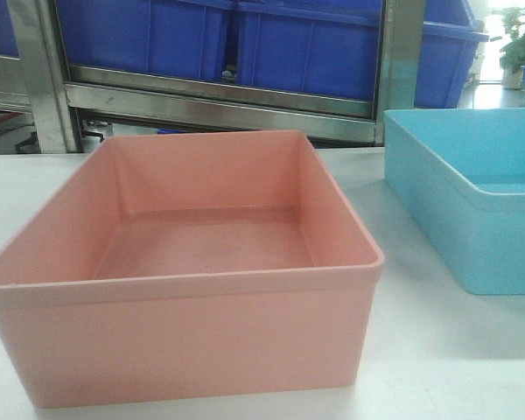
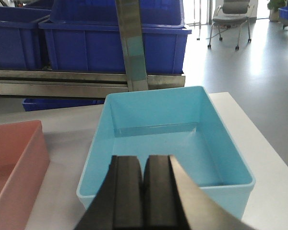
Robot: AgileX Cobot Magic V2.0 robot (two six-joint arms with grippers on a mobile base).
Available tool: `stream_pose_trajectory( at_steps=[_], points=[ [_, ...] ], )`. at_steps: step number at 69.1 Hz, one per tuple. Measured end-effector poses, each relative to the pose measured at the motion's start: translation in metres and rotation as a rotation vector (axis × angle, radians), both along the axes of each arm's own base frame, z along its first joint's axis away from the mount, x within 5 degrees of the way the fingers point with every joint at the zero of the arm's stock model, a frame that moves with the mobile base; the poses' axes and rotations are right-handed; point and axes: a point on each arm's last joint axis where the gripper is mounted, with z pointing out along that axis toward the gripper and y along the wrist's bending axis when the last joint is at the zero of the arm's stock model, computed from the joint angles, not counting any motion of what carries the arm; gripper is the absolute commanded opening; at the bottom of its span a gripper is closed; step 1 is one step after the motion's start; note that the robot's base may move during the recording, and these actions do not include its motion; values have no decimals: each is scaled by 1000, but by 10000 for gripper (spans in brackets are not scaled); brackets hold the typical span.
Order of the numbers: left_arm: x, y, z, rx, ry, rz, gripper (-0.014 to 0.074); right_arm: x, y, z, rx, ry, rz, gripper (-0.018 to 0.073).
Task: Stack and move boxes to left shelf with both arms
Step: 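Lower the right gripper onto the light-blue bin's wall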
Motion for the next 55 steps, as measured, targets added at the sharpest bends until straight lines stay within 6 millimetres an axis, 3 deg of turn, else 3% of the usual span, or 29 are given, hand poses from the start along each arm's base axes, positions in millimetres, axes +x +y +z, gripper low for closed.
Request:
stream_pose_trajectory(
  at_steps=[8, 19, 27, 41, 55],
  points=[
    [1, 0, -4, 15, -13, -1, -7, 29, 0, 42, -1, 103, 4, 139],
    [3, 0, -4, 31, -24, -1, -7, 91, 1, 72, -1, 293, 9, 477],
    [4, 0, -4, 31, -25, -1, -7, 139, 1, 80, -15, 435, 13, 629],
    [4, 0, -5, 33, -24, -2, -7, 205, -8, 84, -116, 660, -1, 624],
    [4, 0, -5, 34, -20, -1, -7, 257, -57, 84, -147, 838, -77, 624]
  ],
)
